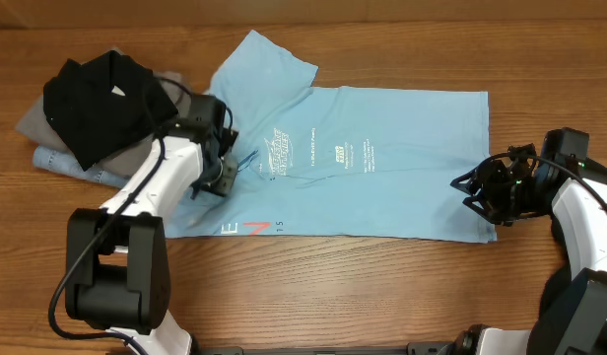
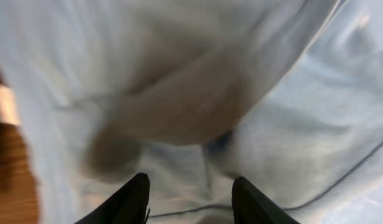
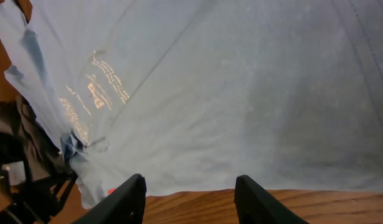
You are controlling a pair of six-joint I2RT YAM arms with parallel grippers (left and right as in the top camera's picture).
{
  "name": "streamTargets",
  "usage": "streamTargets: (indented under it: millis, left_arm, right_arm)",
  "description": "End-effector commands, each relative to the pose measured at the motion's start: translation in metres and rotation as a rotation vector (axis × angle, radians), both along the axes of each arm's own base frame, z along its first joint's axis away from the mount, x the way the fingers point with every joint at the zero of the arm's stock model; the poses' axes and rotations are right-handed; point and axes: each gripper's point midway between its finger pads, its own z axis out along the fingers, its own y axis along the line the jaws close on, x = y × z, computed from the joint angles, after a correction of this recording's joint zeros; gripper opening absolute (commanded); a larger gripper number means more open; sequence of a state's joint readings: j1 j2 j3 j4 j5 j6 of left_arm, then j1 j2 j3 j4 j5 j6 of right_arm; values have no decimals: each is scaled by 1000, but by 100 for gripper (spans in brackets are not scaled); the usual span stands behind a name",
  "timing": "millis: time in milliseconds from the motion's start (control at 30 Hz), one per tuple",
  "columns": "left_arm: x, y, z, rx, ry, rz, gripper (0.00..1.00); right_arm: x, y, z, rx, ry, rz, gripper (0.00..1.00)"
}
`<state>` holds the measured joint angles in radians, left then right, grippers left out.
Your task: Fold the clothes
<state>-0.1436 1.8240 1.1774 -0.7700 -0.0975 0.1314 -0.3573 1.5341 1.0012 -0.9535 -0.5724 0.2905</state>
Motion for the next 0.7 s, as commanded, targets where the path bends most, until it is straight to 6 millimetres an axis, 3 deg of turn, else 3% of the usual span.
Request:
streamTargets:
  millis: [0, 100, 133, 233, 333, 400, 500, 533, 633, 667]
  left_arm:
    - [6, 3, -12, -38, -43, 78, 50]
    - [24, 2, -10, -49, -122, 78, 47]
    - [35, 1, -6, -57, -168, 79, 35]
    - [62, -1, 9, -87, -276, 125, 22]
    - [91, -9, 45, -139, -359, 151, 21]
    - [101, -10, 67, -143, -376, 149, 25]
    - [102, -12, 94, -148, -355, 147, 35]
    - [95, -30, 100, -229, -304, 101, 38]
    - [74, -66, 91, -340, -215, -51, 43]
    - [72, -68, 86, -327, -205, -66, 46]
  right_arm:
    - [5, -2, 2, -20, -16, 8, 50]
    - [4, -3, 2, -27, -13, 7, 50]
    - [4, -3, 2, -27, -12, 7, 50]
    - [4, -3, 2, -26, -10, 7, 50]
    - [3, -3, 1, -26, -8, 7, 50]
    - [3, -3, 1, -26, -9, 7, 50]
    - [4, -3, 2, -27, -12, 7, 50]
    - [5, -4, 2, -29, -16, 7, 50]
    - [5, -4, 2, -29, -16, 7, 50]
    - [5, -4, 2, -29, -16, 7, 50]
